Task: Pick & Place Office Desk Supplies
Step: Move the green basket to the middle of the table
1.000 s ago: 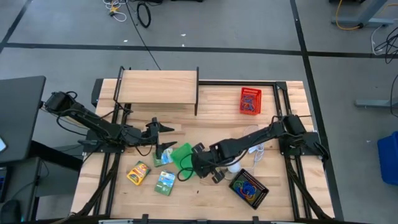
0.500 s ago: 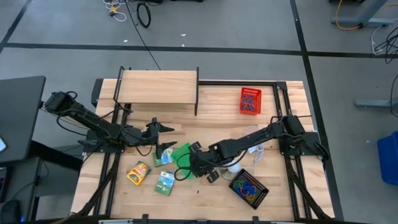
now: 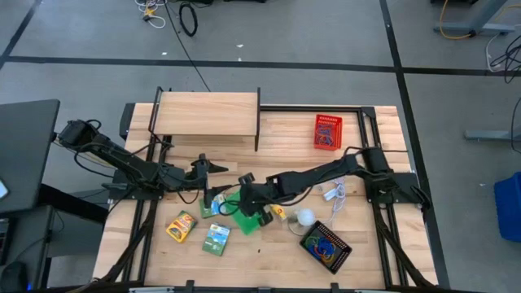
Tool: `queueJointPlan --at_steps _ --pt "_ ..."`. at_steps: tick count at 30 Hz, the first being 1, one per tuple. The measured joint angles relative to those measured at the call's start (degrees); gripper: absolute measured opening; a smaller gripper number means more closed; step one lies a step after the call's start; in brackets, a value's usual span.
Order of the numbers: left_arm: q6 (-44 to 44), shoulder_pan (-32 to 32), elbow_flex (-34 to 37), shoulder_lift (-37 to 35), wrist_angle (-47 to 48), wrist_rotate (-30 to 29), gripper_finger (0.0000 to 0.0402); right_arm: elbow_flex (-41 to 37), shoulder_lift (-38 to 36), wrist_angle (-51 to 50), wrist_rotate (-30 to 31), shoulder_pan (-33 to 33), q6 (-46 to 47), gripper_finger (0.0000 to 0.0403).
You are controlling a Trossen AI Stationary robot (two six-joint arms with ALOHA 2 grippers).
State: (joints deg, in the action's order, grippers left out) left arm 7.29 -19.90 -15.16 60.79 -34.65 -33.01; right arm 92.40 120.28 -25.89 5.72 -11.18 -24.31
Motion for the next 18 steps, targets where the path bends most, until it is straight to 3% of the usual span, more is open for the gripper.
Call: queueJointPlan --at_steps 12,18 --pt "-0.2 0.0 0.0 0.0 -0.3 0.0 0.0293 0.0 2.5 -1.7 3.3 2.1 -1.5 0.0003" --pt "-0.2 0.0 0.0 0.0 -0.4 0.0 0.0293 0.0 2.5 -3.8 7.8 2.1 0.0 0.0002"
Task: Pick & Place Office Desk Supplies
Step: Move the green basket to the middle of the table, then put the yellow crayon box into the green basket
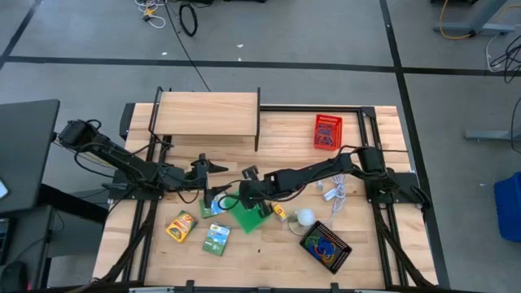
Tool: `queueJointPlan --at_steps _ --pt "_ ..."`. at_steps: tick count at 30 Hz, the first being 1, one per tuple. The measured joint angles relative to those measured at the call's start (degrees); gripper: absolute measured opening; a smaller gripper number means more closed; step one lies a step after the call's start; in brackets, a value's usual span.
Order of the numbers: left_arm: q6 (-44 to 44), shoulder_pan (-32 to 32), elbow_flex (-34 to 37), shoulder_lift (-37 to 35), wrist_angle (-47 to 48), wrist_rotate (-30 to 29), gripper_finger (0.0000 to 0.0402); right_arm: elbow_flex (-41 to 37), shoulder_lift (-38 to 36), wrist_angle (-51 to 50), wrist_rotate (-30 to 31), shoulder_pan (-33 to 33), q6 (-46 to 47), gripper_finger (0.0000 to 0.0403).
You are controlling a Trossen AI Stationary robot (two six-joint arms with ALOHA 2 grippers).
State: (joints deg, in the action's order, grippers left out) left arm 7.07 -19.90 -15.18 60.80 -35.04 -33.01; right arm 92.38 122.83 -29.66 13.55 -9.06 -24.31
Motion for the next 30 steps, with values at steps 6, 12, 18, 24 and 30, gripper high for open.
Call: queueJointPlan --at_steps 6,12,18,24,30 --pt "0.1 0.0 0.0 0.0 0.1 0.0 0.0293 0.0 0.0 -3.9 3.3 0.3 3.9 0.0001" --pt "0.2 0.0 0.0 0.0 0.1 0.0 0.0293 0.0 0.0 -6.9 6.3 -0.1 7.8 0.0001" --pt "0.3 0.0 0.0 0.0 0.2 0.1 0.0293 0.0 -0.6 -6.6 9.2 -1.4 8.5 0.0003" --pt "3.1 -0.4 0.0 0.0 0.9 3.4 0.0293 0.0 -2.8 -2.3 9.3 -3.9 5.1 0.0038" --pt "6.4 -4.3 -4.1 0.0 10.2 3.5 0.0293 0.0 -4.5 0.5 9.3 -6.6 2.7 0.0085"
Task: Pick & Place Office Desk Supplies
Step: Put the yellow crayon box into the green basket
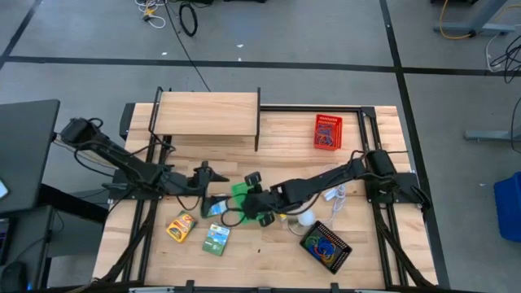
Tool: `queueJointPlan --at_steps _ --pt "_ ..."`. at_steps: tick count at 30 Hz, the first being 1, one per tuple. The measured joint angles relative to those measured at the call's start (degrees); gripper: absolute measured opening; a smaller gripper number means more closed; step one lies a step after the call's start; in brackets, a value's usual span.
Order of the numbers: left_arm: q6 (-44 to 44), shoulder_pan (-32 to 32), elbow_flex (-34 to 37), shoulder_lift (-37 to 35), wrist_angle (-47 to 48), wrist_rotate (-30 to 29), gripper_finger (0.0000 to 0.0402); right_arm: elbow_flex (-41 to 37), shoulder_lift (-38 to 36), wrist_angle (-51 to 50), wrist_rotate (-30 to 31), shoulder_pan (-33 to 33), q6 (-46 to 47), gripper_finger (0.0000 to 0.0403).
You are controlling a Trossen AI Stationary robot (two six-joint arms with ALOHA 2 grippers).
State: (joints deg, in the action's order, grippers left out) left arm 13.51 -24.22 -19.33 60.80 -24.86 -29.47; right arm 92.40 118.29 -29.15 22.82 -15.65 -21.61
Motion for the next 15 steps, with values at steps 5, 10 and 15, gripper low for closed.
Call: queueJointPlan --at_steps 5,10,15 --pt "-3.1 -4.6 -5.9 0.5 6.0 -1.4 0.0293 0.0 -0.2 3.2 0.7 -1.6 -0.3 0.0114" --pt "-13.0 -9.1 -8.5 0.7 6.0 -1.9 0.0293 0.0 -0.3 4.9 0.6 -2.8 -0.3 0.0125" --pt "-20.4 -13.1 -8.7 0.7 3.1 0.5 0.0293 0.0 -0.3 9.7 -3.4 -3.1 1.6 0.0126"
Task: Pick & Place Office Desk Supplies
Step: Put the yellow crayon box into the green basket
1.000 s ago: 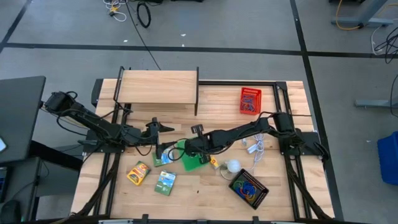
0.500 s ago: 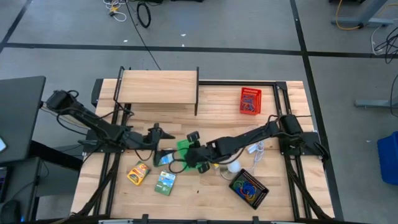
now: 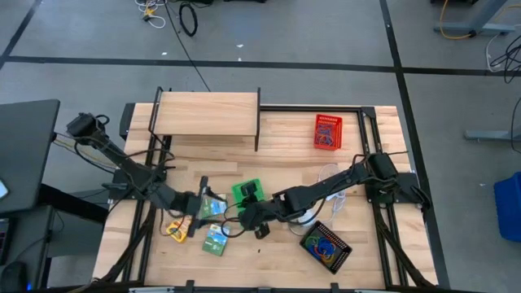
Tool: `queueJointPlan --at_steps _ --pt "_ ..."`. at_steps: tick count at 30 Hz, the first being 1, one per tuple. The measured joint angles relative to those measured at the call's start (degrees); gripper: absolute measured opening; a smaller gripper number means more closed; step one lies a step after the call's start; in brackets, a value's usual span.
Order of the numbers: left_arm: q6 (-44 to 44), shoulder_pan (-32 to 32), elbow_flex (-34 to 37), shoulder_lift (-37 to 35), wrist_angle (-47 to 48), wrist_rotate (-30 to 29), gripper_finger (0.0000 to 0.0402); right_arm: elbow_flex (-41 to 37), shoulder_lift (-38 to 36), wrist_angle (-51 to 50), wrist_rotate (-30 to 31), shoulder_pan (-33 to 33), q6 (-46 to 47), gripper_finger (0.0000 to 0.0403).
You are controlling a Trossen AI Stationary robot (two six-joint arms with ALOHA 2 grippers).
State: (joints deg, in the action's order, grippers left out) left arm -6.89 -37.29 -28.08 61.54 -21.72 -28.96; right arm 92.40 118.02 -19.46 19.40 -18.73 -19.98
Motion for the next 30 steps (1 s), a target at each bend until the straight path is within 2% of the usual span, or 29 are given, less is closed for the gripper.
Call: queueJointPlan --at_steps 7,12,17,23,30 --pt "-1.1 -4.6 1.5 0.0 -1.7 0.7 0.0289 0.0 0.0 11.1 -15.6 2.0 2.9 0.0126" --pt "0.7 -6.8 9.6 0.0 -13.5 0.4 0.0273 0.0 0.0 14.7 -20.1 2.9 2.4 0.0126" --pt "5.8 -7.0 17.0 0.0 -22.5 -0.2 0.0260 0.0 0.0 16.0 -21.4 2.9 1.5 0.0126" --pt "12.5 -6.9 21.1 0.0 -22.7 -2.5 0.0259 0.0 -0.5 17.6 -21.4 2.8 1.7 0.0126" --pt "16.3 -7.0 21.8 0.0 -21.1 -2.5 0.0258 0.0 -3.6 16.0 -21.4 2.6 1.4 0.0126"
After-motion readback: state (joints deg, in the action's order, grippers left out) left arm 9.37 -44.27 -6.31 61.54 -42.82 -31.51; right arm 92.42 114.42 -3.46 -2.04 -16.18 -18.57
